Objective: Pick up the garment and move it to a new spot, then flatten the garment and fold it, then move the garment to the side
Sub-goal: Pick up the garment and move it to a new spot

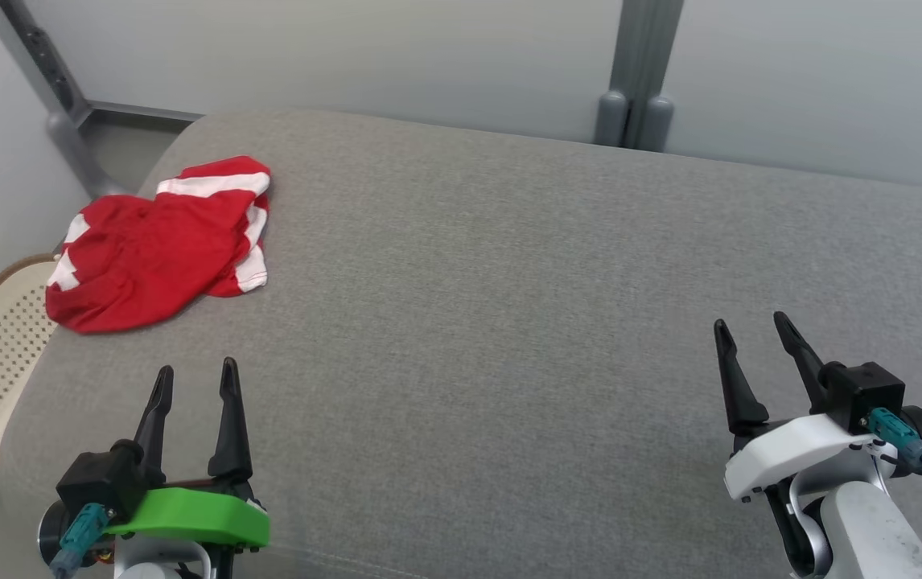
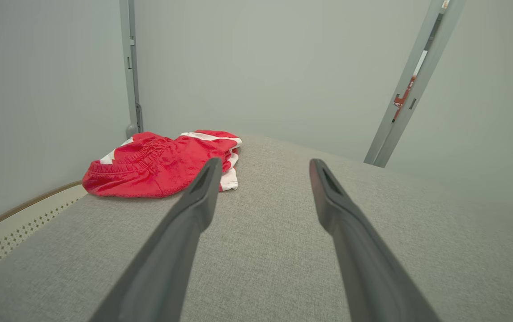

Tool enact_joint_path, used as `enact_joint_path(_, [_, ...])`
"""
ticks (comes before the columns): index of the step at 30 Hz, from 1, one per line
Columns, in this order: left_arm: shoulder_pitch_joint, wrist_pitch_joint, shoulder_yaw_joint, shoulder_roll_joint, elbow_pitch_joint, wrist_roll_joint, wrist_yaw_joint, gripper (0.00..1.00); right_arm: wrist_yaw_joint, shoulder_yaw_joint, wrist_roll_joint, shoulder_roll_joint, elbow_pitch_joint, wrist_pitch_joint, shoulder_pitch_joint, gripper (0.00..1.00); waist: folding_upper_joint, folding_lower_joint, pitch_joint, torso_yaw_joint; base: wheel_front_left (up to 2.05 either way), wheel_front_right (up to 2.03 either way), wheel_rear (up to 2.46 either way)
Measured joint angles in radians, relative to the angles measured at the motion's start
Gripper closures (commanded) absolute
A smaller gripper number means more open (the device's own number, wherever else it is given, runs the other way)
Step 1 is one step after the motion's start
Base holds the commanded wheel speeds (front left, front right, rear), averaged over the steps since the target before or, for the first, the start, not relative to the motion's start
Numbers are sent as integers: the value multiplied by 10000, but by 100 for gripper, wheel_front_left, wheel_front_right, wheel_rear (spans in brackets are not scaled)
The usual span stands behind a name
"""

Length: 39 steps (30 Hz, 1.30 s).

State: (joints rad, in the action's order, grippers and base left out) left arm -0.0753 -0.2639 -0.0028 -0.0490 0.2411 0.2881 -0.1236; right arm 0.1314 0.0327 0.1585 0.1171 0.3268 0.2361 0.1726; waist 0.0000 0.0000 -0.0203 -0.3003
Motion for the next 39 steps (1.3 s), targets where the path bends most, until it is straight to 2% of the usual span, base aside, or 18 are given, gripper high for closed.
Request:
enact_joint_path(6, [22,0,167,0,-17,-48,0,0,0,251,119,167,73,-12,16,0,0,0,1,-958,0,0,0])
enact_joint_path(13, [224,0,385,-4,-8,-77,0,0,0,324,159,171,111,-10,22,0,0,0,30,-1770,0,0,0])
enact_joint_path(19, [236,0,479,-4,-81,-73,17,0,0,387,159,174,92,-12,15,0,0,0,37,-2090,0,0,0])
enact_joint_path(27, [-168,0,416,-2,290,61,267,0,0,276,138,219,-111,-150,-19,0,0,0,-226,-2035,0,0,0])
enact_joint_path(32, [-1491,0,474,-4,2036,435,454,0,0,384,44,359,-431,-441,77,0,0,0,-540,-1857,0,0,0])
enact_joint_path(39, [-4384,489,941,-219,4874,1120,606,0,0,713,-134,886,-1214,-1101,465,0,0,1,-1293,-1409,0,0,0])
